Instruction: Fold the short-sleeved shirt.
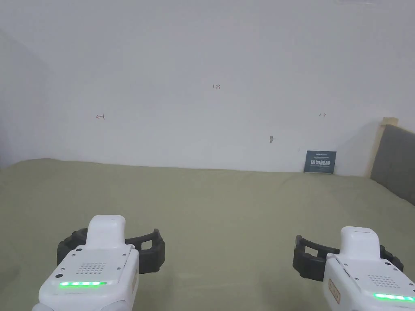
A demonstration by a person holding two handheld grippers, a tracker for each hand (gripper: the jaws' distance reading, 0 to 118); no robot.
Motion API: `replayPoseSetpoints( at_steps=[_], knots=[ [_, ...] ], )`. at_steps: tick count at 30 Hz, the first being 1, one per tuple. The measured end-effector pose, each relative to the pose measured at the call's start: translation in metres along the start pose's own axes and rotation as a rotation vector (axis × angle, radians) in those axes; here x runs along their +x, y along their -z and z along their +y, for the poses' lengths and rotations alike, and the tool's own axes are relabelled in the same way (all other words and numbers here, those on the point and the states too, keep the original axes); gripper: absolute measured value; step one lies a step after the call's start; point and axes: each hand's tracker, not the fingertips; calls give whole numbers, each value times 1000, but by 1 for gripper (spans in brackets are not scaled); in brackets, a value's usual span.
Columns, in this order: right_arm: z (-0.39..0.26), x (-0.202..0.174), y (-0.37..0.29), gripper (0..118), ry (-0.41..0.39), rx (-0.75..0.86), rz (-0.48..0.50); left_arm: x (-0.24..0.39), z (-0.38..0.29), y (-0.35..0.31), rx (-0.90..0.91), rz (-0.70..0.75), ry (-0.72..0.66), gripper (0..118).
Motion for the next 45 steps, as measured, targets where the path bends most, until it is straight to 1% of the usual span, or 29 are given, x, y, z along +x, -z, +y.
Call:
replayPoseSetpoints(
  at_steps=[2,6,10,14,17,20,21,23,24,25,27,30,32,35,38,42,44,45],
  knots=[
    [0,0,2,118,-4,-4,-24,-1,1,0,0,0,4,118],
    [4,8,2,118,48,-3,21,-2,3,0,-2,-1,-1,118],
    [7,11,6,118,51,-1,33,-2,4,3,-11,-1,-10,118],
    [10,14,12,118,67,-38,82,0,7,4,-4,-7,-11,118],
    [11,13,11,118,49,-30,82,1,8,3,-3,-9,1,118],
    [12,11,11,118,0,-41,50,1,9,4,-3,-12,1,118],
    [12,11,11,118,-12,-42,53,0,10,4,-6,-13,1,118],
    [11,14,10,118,-4,-45,73,0,10,6,-13,-13,-2,118],
    [12,16,9,118,22,-50,106,0,10,7,-12,-12,-5,118],
    [13,18,8,118,37,-56,111,-1,10,7,-14,-10,-7,118],
    [18,17,9,118,51,-100,86,-1,10,8,-15,-8,-14,118],
    [22,11,14,118,-21,-161,-10,-1,9,9,-23,-9,-19,118],
    [21,7,17,118,-56,-158,-38,0,8,9,-24,-9,-29,118],
    [20,6,15,118,-51,-159,-17,1,7,10,-30,-15,-32,118],
    [20,7,14,118,-26,-172,11,2,6,9,-29,-11,-19,118],
    [20,6,14,118,-27,-168,1,2,7,9,-32,-16,-21,118],
    [22,9,8,118,-13,-139,7,1,7,8,-28,-15,-23,118],
    [25,8,9,118,-10,-148,-11,0,8,8,-27,-14,-23,118]
  ],
)
